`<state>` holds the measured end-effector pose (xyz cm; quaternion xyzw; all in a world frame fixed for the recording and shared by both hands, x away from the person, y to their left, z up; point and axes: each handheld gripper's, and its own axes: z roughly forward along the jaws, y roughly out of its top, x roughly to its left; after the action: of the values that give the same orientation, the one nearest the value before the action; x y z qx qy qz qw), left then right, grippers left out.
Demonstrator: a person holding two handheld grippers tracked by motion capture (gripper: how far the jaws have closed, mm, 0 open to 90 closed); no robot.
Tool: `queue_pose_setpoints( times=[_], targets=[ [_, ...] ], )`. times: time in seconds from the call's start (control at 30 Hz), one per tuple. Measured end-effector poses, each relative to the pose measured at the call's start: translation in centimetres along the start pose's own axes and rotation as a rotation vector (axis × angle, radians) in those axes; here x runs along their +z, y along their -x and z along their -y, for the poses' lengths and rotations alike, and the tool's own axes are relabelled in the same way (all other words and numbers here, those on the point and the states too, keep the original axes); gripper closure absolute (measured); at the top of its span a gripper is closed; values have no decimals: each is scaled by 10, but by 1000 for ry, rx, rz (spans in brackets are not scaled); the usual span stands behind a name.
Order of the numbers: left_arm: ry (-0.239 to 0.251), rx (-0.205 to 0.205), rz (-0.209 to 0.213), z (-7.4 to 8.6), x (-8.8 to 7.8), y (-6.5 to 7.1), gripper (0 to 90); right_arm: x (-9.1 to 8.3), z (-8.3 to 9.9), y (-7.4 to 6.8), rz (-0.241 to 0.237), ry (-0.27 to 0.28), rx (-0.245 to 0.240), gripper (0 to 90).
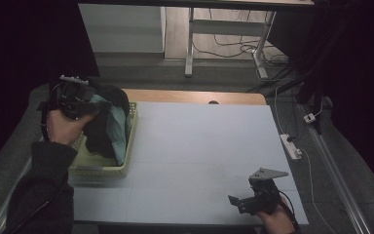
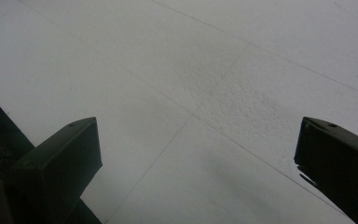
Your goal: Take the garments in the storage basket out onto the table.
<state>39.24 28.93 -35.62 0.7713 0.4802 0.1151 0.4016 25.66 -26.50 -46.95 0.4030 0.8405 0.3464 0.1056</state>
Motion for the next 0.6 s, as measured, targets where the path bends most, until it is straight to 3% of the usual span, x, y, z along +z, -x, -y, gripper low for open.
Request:
queue_pose_setpoints(
  times=[0.3,0.6],
  targets=[
    [36,51,68,-25,-13,22,699,0,0,0,0,1,0,1],
    [81,74,153,-46,-20,43,698,0,0,0,-2,3,1,1]
  ],
)
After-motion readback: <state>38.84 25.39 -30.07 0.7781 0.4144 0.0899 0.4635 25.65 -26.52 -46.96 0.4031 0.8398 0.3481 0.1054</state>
